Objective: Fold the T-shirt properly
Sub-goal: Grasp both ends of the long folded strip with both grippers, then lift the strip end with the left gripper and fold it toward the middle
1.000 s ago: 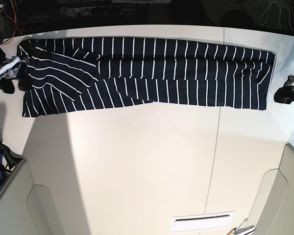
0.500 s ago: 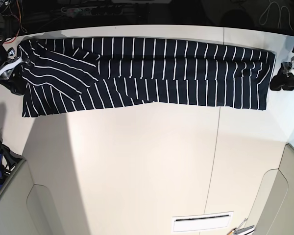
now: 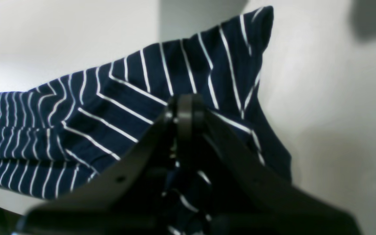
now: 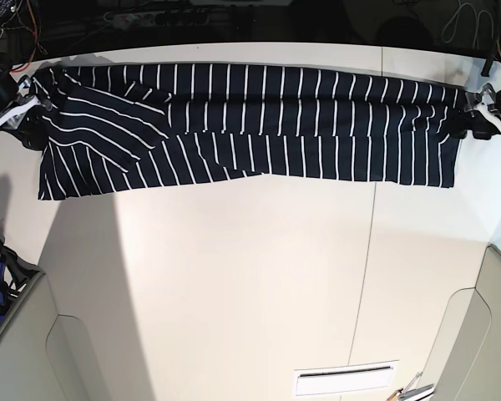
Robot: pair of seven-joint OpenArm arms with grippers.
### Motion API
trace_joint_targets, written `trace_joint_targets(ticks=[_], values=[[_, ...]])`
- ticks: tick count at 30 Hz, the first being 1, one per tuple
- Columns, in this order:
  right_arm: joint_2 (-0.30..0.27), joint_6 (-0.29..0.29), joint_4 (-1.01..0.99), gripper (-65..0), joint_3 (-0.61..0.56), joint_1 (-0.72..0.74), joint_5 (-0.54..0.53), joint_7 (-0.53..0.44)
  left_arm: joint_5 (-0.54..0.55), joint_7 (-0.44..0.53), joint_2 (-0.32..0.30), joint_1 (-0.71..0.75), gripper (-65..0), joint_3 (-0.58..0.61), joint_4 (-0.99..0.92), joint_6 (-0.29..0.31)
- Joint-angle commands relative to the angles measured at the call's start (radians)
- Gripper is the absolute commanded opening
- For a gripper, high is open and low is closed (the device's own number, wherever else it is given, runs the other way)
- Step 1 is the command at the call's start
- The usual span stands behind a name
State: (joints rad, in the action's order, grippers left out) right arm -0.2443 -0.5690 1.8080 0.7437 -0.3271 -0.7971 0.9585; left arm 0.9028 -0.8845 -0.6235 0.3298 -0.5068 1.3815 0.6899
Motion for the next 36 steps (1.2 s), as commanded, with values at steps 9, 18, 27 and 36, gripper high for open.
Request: trace_joint_targets(ticks=[9,18,27,36], values=[[-0.016,-0.005,0.013,-65.0,0.006,0.002,-0.041,0.017,-0.038,0.070,-0.025,-0.005,-17.7,0.059,0.011,0.008],[-0.016,-0.005,0.013,-65.0,0.006,0.003,-0.042,0.019,0.022,0.027,-0.025,-0.005,-17.7,0.178,0.011,0.008],[-0.016,-0.008,0.014,-65.0,0.006,0.003,-0.061,0.023,0.021,0.027,-0.025,-0.006,-36.2,0.191,0.011,0.008],[-0.016,-0.011,0.076,-65.0,0.016,0.003,-0.074,0.023,-0.013,0.174,-0.025,-0.010,-65.0,0.176,0.013,0.008]])
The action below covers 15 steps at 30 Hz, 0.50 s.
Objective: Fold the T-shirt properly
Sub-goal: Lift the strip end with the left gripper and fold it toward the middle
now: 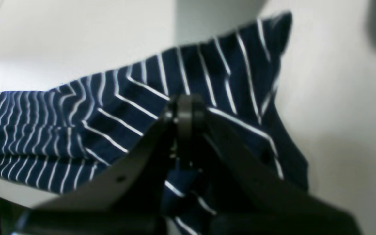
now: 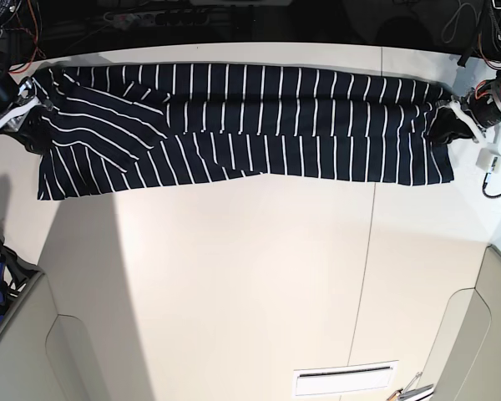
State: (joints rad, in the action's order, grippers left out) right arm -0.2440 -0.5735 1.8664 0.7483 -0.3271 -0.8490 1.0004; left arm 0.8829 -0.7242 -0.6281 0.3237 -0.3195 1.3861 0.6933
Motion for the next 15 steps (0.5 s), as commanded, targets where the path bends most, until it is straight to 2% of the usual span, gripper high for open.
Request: trace_joint_targets(ticks=[1,10,15], values=[[-0.017,-0.006,0.031,-65.0,0.017,0.003,-0.023,-0.019,0.003,0.018,-0.021,-0.010,-65.0,-0.024,0.009,0.005],[-0.016,-0.006,0.108,-65.0,0.075,0.005,-0.013,-0.020,-0.021,0.010,-0.023,-0.080,-65.0,-0.224,0.012,0.005],[-0.016,-0.006,0.108,-65.0,0.075,0.005,-0.003,-0.021,-0.003,-0.052,-0.064,-0.093,-65.0,-0.269,0.063,0.005]])
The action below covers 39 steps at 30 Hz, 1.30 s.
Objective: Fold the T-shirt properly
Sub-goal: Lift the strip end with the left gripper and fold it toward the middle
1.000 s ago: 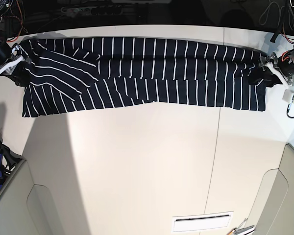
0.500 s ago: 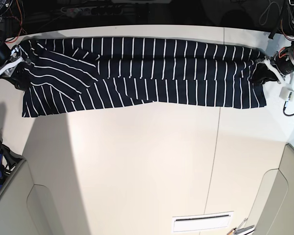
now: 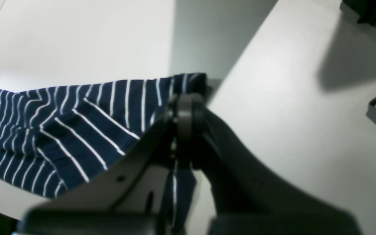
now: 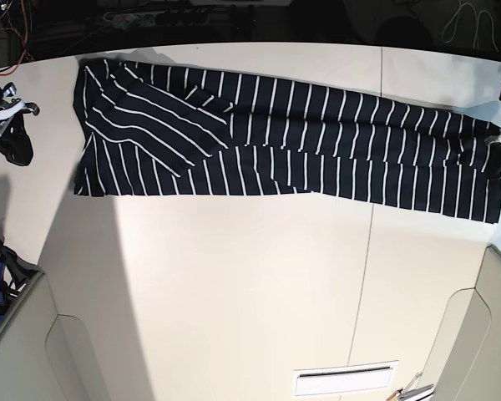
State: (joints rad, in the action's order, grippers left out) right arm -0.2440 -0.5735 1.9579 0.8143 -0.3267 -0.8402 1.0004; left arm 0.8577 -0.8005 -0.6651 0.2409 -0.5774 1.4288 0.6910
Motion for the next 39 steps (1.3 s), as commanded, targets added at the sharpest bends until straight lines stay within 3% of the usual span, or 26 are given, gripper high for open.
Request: trace_joint_targets(ticks=[1,5,10,16,22,27,34,36,39], values=[[-0.016,-0.006,0.017,-65.0,0.009,0.005,-0.012,-0.024,0.048,-0.010,-0.034,-0.008,-65.0,-0.011,0.048,0.007],[-0.016,-0.006,0.017,-65.0,0.009,0.005,-0.005,-0.025,0.211,-0.163,-0.023,0.003,-65.0,-0.008,0.228,0.007],[-0.016,-0.006,0.017,-65.0,0.009,0.005,-0.005,-0.029,0.259,-0.186,0.033,0.039,-65.0,0.080,0.474,0.007],[-0.020,-0.006,0.017,-65.0,0.009,0.016,0.018,-0.032,0.176,-0.137,0.090,0.042,-65.0,0.326,0.570,0.007],[-0.019,-0.006,0.017,-65.0,0.010,0.016,0.030,-0.043,0.080,-0.092,0.188,0.039,-65.0,0.492,0.570,0.007],[-0.019,-0.005,0.016,-65.0,0.010,0.016,0.075,-0.077,-0.030,-0.014,0.261,0.039,-65.0,0.559,0.561,0.007],[-0.019,0.011,0.006,-65.0,0.010,0.016,0.094,-0.076,-0.032,0.013,0.350,0.039,-64.5,0.588,0.525,0.007],[-0.019,0.022,-0.011,-62.3,0.010,0.016,0.097,-0.076,-0.032,0.021,0.378,0.039,-52.0,0.601,0.502,0.007],[-0.020,0.024,-0.057,-37.3,0.009,0.016,0.090,-0.072,-0.031,0.035,0.412,0.039,-34.1,0.620,0.480,0.007]])
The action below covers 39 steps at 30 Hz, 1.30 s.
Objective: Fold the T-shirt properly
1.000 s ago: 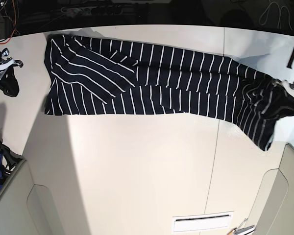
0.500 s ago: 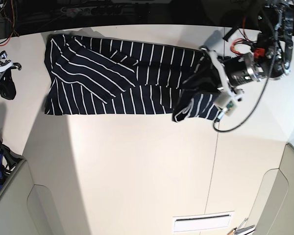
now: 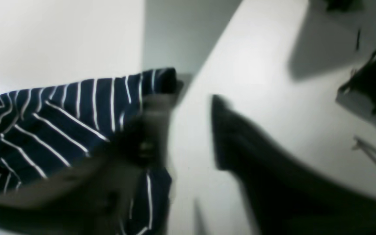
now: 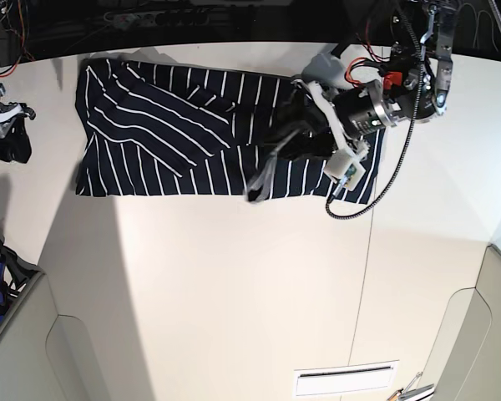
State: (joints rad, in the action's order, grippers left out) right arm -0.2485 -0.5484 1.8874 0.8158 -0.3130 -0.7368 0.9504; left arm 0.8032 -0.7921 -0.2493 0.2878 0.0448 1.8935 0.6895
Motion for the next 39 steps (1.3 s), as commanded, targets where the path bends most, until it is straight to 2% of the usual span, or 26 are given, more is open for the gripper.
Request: trace_joint_targets(ticks=[1,3,6,11,17,26,31,39], values=[[-0.015,-0.001,-0.008,-31.3,0.008,0.002,-0.031,-0.018,0.027,0.027,0.006,-0.008,-31.2,0.002,0.014,0.009],[-0.014,-0.002,-0.059,-26.8,0.005,0.002,-0.085,0.015,0.039,0.027,0.023,-0.008,-30.6,0.002,0.014,0.009],[-0.015,-0.035,-0.146,-26.9,-0.016,0.002,-0.124,0.051,0.040,0.025,0.031,-0.008,-30.6,0.002,0.014,0.009],[-0.020,-0.040,-0.271,-26.9,-0.108,0.003,-0.208,0.052,0.040,-0.011,0.031,-0.008,-30.6,0.002,0.015,0.009],[-0.018,-0.044,-0.302,-26.9,-0.229,0.011,-0.257,0.053,0.040,-0.074,0.030,-0.008,-30.6,0.002,0.015,0.009],[0.030,-0.050,-0.302,-26.9,-0.305,0.056,-0.182,0.056,0.045,-0.088,0.030,-0.008,-30.6,-0.037,0.016,0.009],[0.033,-0.046,-0.302,-26.9,-0.312,0.058,-0.117,0.013,0.075,-0.088,0.030,-0.008,-30.6,-0.097,0.019,0.009],[0.033,-0.039,-0.302,-26.9,-0.312,0.058,-0.091,-0.030,0.125,-0.112,0.030,-0.008,-30.6,-0.199,0.019,0.009]])
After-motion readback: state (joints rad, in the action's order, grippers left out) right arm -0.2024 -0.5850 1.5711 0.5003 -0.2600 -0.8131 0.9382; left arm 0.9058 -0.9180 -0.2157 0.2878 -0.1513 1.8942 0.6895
